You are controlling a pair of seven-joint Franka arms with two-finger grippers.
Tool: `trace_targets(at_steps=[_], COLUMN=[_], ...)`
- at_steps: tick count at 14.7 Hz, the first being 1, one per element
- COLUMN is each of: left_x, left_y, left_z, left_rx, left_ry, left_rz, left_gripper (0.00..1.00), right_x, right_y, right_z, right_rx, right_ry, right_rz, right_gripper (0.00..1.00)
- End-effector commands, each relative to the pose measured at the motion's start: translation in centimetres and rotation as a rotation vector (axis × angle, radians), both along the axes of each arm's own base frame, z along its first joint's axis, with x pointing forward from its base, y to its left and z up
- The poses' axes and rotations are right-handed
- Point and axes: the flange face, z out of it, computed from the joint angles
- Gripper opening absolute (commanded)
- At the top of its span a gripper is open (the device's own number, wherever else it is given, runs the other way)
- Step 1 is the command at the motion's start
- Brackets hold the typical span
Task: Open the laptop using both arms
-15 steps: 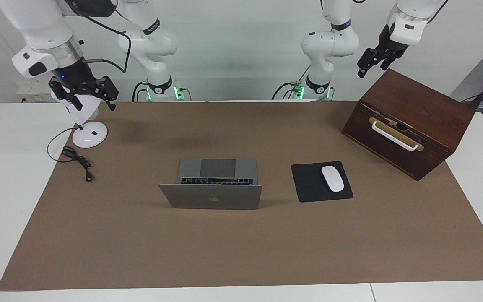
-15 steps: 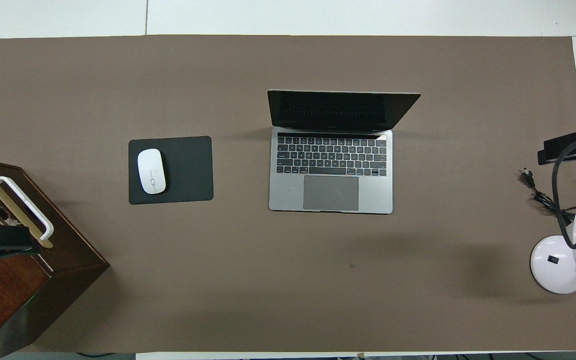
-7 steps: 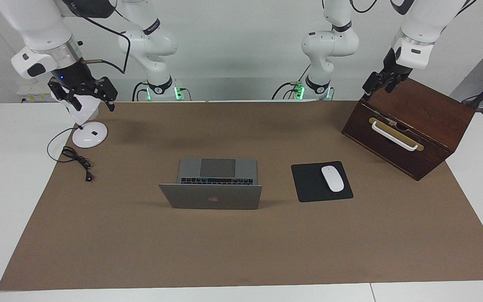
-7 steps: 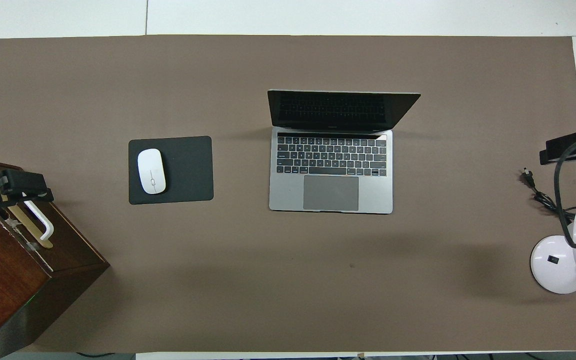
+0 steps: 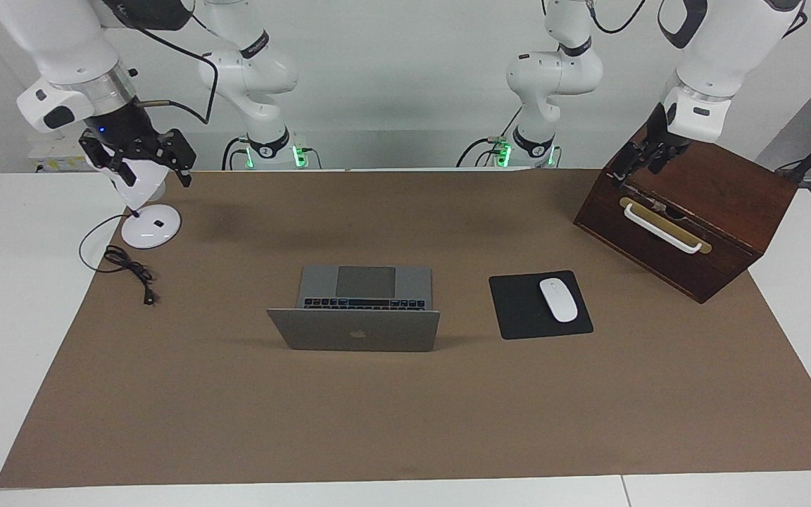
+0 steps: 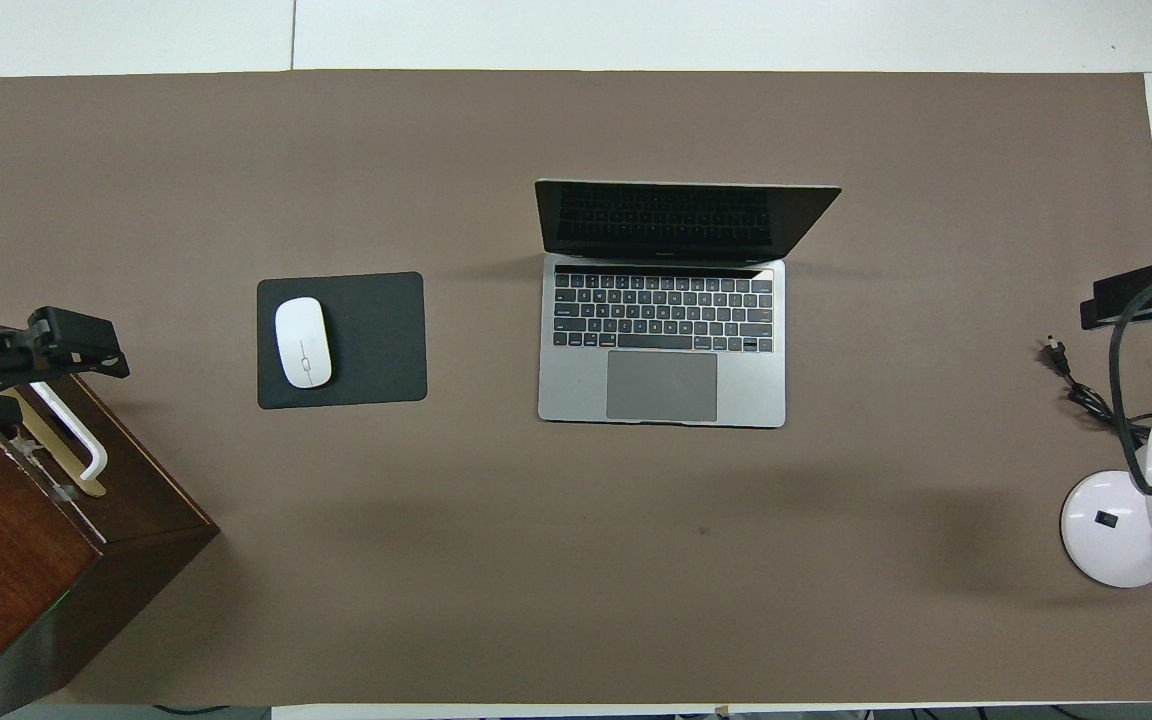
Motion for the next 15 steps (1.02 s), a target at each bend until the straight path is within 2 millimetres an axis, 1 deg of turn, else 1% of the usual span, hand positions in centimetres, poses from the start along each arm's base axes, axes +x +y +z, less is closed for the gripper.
trace_targets(at_steps=[1, 3, 4, 5, 6, 8, 11, 14, 15], left_x=[2.6, 2.4, 2.9, 3.0, 2.7, 3.1, 3.0, 3.3, 3.3], left_y=[0.0, 0.0, -0.1, -0.2, -0.5, -1.0, -0.4, -0.3, -0.2], left_z=[-1.0, -1.6, -2.0, -2.4, -2.2, -1.3, -1.4, -0.1, 0.2], left_rx=[0.008, 0.008, 0.006, 0.006, 0.006, 0.006, 0.005, 0.001, -0.001], left_ry=[0.014, 0.039, 0.043, 0.057, 0.068, 0.042, 0.043, 0.013, 0.006], left_rz=[-0.015, -0.036, -0.067, -0.076, -0.080, -0.090, -0.081, -0.130, -0.150], left_gripper=[1.00, 1.00, 1.00, 1.00, 1.00, 1.00, 1.00, 1.00, 1.00], right_x=[0.3, 0.3, 0.4, 0.4, 0.4, 0.4, 0.5, 0.7, 0.7], right_y=[-0.3, -0.3, -0.3, -0.3, -0.3, -0.3, -0.2, -0.3, -0.3], right_z=[-1.0, -0.9, -1.0, -1.0, -1.0, -1.1, -0.9, -1.2, -1.1], right_rx=[-0.003, -0.003, -0.003, -0.003, -0.003, -0.003, -0.003, -0.003, -0.003], right_ry=[0.007, 0.004, 0.007, 0.007, 0.007, 0.008, 0.005, 0.013, 0.011], right_rz=[0.004, 0.003, 0.003, 0.004, 0.004, 0.004, 0.007, 0.006, 0.006], right_gripper=[1.00, 1.00, 1.00, 1.00, 1.00, 1.00, 1.00, 1.00, 1.00])
